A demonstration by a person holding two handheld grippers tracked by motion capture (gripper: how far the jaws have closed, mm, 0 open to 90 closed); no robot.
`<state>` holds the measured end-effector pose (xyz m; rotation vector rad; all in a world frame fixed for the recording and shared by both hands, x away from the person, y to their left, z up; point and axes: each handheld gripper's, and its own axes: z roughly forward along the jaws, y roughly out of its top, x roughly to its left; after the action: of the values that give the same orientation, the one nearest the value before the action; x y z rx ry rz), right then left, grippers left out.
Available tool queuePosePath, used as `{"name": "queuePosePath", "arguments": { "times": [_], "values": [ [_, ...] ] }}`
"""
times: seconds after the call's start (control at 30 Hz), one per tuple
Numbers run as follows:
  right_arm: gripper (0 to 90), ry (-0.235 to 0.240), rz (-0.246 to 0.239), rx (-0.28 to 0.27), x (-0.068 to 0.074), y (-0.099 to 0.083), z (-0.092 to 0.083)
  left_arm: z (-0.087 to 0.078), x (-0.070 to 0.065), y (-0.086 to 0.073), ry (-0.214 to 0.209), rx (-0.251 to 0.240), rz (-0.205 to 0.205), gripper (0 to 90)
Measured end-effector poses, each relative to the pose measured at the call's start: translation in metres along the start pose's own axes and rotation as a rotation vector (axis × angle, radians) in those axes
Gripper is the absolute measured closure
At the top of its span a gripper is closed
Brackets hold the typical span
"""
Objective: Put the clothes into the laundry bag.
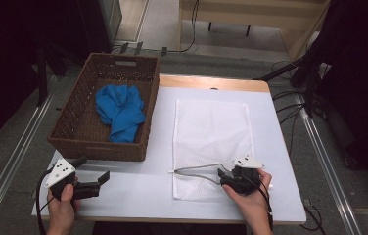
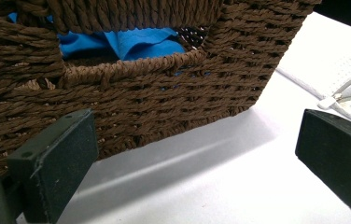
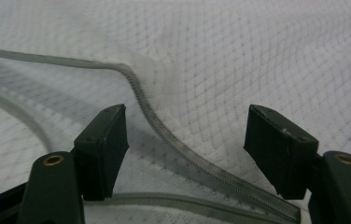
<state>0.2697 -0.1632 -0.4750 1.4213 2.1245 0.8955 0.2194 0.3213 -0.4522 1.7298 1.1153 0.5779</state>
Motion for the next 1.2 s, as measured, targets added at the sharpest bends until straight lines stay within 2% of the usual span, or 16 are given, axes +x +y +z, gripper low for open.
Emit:
{"name": "queuePosePath", "arguments": {
  "times": [0.03,0.1,0.13,0.27,0.3,0.33,0.43,0.47,0.53,0.57,0.67,0.73,0.8,0.9,1.03,1.2],
  "values": [
    [32.6,0.0,0.0,0.0,0.0,0.0,0.0,0.0,0.0,0.0,0.0,0.0,0.0,0.0],
    [36.9,-0.032,0.018,0.019,0.0,0.002,0.004,0.0,-0.001,0.0,0.002,-0.002,-0.001,0.0],
    [44.5,-0.042,0.023,0.015,-0.001,0.005,0.006,0.0,-0.002,0.001,0.009,-0.001,0.002,0.0],
    [59.7,0.007,0.034,-0.037,-0.009,0.013,0.001,-0.006,-0.009,0.01,0.023,-0.008,0.036,0.0],
    [59.7,0.007,0.034,-0.037,-0.009,0.013,0.001,-0.006,-0.009,0.01,0.023,-0.008,0.036,0.0],
    [65.2,0.033,0.047,-0.08,-0.015,0.017,-0.004,-0.012,-0.012,0.018,0.013,-0.029,0.035,0.0],
    [71.4,0.068,0.055,-0.125,-0.021,0.022,-0.008,-0.017,-0.014,0.025,0.001,-0.048,0.02,0.0],
    [72.7,0.067,0.052,-0.138,-0.021,0.023,-0.008,-0.019,-0.015,0.03,-0.009,-0.057,0.003,0.0],
    [72.8,0.06,0.043,-0.151,-0.022,0.023,-0.009,-0.02,-0.016,0.032,-0.008,-0.051,-0.001,0.0],
    [69.3,0.057,0.05,-0.184,-0.022,0.023,-0.011,-0.02,-0.017,0.034,-0.007,-0.047,-0.003,0.0],
    [64.1,0.054,0.042,-0.176,-0.022,0.023,-0.01,-0.02,-0.022,0.043,-0.016,-0.043,0.002,0.0],
    [66.4,0.067,0.033,-0.17,-0.022,0.021,-0.01,-0.02,-0.024,0.049,-0.012,-0.041,0.008,0.0],
    [72.8,0.08,0.029,-0.164,-0.023,0.019,-0.01,-0.021,-0.026,0.056,-0.015,-0.046,0.011,0.0],
    [79.1,0.126,0.037,-0.171,-0.026,0.016,-0.011,-0.023,-0.028,0.064,-0.014,-0.057,0.01,0.0],
    [86.6,0.14,0.029,-0.175,-0.023,0.013,-0.011,-0.021,-0.027,0.081,0.002,-0.065,0.022,0.0],
    [86.4,0.123,0.033,-0.182,-0.02,0.011,-0.01,-0.012,-0.02,0.093,0.022,-0.04,0.017,0.0]
  ]
}}
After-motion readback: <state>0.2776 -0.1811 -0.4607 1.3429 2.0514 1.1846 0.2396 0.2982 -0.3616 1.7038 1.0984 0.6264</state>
